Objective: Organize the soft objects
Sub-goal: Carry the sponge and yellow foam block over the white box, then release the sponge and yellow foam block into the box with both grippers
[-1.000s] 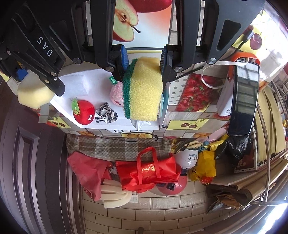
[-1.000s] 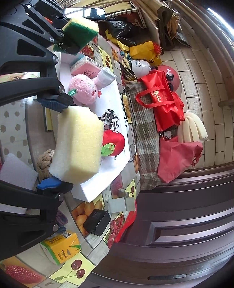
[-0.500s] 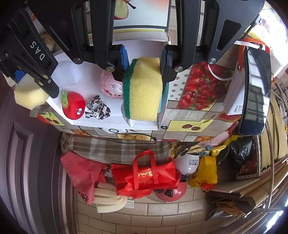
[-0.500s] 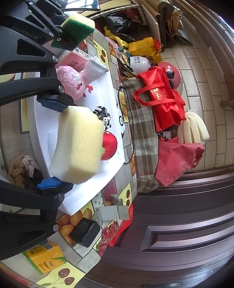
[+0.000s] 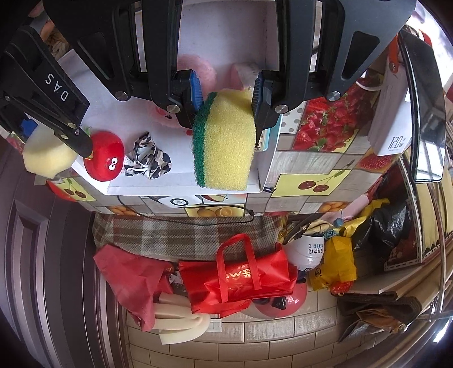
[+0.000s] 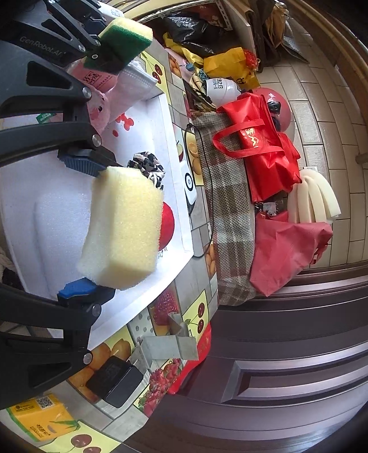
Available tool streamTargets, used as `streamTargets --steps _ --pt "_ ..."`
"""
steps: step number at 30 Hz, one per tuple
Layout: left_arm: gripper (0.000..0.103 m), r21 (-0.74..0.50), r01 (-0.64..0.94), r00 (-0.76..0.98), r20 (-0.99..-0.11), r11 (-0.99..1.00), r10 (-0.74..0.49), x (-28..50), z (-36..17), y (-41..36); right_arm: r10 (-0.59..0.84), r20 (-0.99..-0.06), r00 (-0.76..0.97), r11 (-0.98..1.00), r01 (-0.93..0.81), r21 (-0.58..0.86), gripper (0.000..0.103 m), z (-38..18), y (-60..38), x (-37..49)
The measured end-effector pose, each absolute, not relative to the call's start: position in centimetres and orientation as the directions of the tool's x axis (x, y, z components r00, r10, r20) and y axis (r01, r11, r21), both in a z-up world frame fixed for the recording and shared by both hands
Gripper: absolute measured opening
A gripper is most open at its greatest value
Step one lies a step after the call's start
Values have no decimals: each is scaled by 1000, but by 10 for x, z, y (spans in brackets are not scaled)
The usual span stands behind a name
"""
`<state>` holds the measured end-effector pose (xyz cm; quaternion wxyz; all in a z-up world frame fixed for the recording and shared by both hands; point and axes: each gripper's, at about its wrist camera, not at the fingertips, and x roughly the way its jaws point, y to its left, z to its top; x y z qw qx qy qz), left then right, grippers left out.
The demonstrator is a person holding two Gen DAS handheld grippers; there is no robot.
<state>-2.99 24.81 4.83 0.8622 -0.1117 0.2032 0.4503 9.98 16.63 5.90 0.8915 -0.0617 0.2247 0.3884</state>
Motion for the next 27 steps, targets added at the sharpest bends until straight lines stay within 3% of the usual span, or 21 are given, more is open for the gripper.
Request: streamTargets --steps 4,5,6,8,11,12,27 --pt "28 -11 -819 515 -453 573 728 -26 48 255 664 -457 592 687 -724 63 68 58 171 106" --pt "35 -14 -818 517 -456 575 725 -25 48 256 664 -463 587 686 -725 64 80 57 172 107" --pt "52 -18 -818 516 -462 575 721 -24 48 258 662 -473 582 685 -726 65 90 56 174 108" --pt "79 -27 -826 508 -468 562 724 -26 47 261 658 -485 576 683 -728 63 92 55 176 109" --pt "91 -63 -837 507 -462 543 728 -33 47 264 649 -487 584 695 -716 69 98 55 174 110" --pt "102 -74 -839 507 -465 538 726 -35 47 266 647 -488 586 700 -710 76 102 55 173 112" --pt "103 -80 -867 486 -354 492 799 -54 56 251 659 -400 637 709 -703 48 103 64 164 101"
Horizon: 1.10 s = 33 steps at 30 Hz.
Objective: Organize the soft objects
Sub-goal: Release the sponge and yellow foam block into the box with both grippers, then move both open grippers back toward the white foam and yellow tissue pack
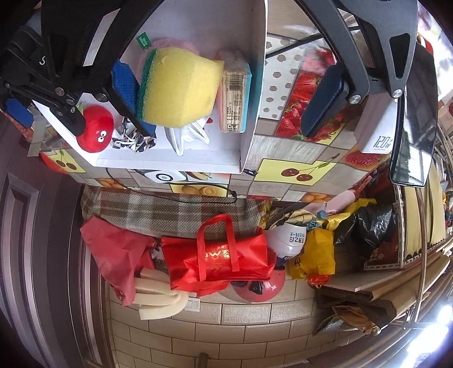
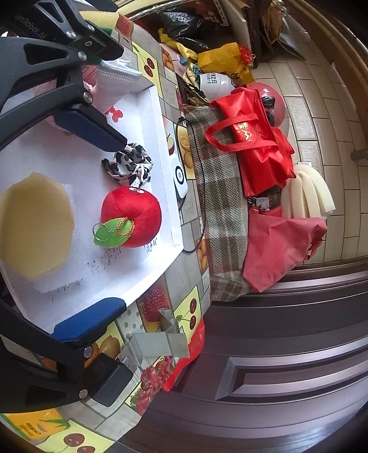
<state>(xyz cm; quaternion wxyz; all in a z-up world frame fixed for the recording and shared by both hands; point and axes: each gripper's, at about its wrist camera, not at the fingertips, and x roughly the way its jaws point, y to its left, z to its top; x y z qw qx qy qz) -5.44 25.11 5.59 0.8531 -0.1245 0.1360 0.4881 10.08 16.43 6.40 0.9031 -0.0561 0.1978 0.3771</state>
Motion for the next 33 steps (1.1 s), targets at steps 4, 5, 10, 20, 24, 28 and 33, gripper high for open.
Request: streamTargets --steps 4,5,10,20,24,28,33 --pt "103 -108 -866 494 -341 489 800 -61 57 252 656 -368 659 714 -700 22 103 66 164 94" --pt "103 -117 -865 497 -335 488 801 -62 57 252 657 -356 664 715 -699 17 103 67 163 92" --pt "103 -151 -865 500 -336 479 798 -72 57 253 667 -273 693 719 -695 -7 103 71 154 78" --pt "103 -136 -868 495 -331 478 804 -87 57 233 667 -268 695 714 -699 -32 103 71 143 63" --pt "103 -134 -867 496 -328 481 804 -98 56 221 677 -274 683 704 -710 -30 103 71 133 56" --pt "103 -129 -869 492 -327 478 807 -109 55 211 683 -277 676 695 -718 -42 103 70 127 46" --pt "103 -108 -872 485 -323 478 812 -114 55 200 685 -285 671 691 -722 -40 103 69 119 39"
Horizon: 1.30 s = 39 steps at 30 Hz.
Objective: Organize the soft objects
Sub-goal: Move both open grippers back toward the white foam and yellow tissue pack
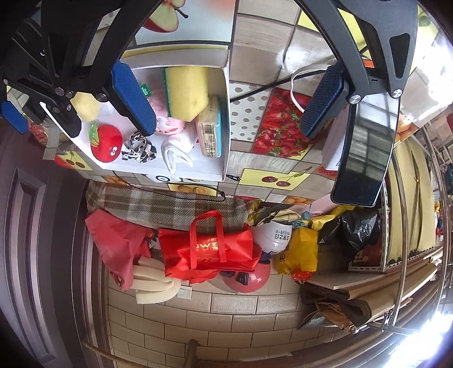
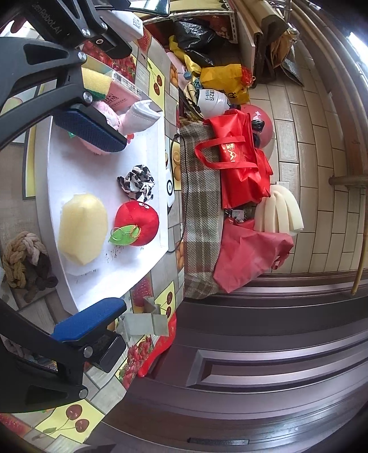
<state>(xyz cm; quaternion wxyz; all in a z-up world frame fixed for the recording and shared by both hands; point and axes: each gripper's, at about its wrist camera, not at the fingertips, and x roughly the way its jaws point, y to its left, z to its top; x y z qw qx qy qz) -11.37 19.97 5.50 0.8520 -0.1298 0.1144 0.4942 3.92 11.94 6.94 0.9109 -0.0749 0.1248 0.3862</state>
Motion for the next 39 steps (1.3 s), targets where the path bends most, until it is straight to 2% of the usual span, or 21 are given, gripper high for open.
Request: streamTargets --steps 18,31,39 --pt "103 -65 -853 511 -313 518 801 -140 55 150 721 -293 627 651 -759 -23 103 68 72 18" --pt "103 -22 -804 564 -345 594 750 -144 54 113 739 -373 561 591 -806 -40 103 63 20 17" --pt "103 -6 -756 607 -380 654 698 -133 51 97 646 -467 603 685 -729 6 103 58 -32 64"
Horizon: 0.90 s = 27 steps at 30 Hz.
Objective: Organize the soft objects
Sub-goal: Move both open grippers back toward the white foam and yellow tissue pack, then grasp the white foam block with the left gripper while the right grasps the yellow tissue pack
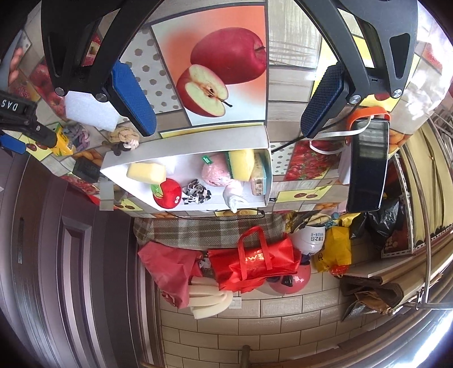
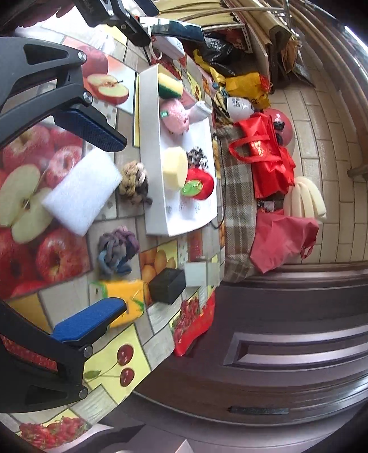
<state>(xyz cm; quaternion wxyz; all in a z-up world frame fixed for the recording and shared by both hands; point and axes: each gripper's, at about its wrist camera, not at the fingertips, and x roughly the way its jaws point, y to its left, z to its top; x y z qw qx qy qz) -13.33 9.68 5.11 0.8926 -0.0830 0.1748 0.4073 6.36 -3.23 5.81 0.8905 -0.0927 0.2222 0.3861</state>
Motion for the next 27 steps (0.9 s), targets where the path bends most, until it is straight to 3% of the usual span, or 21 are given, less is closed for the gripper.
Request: streamTargets --steps 5,10,15,20,25,27 --pt "103 -3 -720 632 -414 693 655 -122 49 93 603 -455 656 751 -659 44 103 63 -73 89" --pt "103 -13 -627 669 -522 779 529 -87 40 90 555 -479 680 770 -638 -12 103 62 -85 109" --pt "103 -4 -452 702 -619 892 353 -43 29 72 572 -516 638 724 -688 -48 102 59 -83 121" --pt "103 35 -368 698 -650 929 301 -8 25 55 582 -572 579 675 -735 -57 102 51 -71 129" --pt "103 31 -350 677 -682 936 276 19 21 54 551 -623 555 672 -738 -63 90 41 -50 146" --pt "103 27 -344 674 -689 939 266 28 20 54 543 -639 545 681 -731 -45 81 38 -44 157"
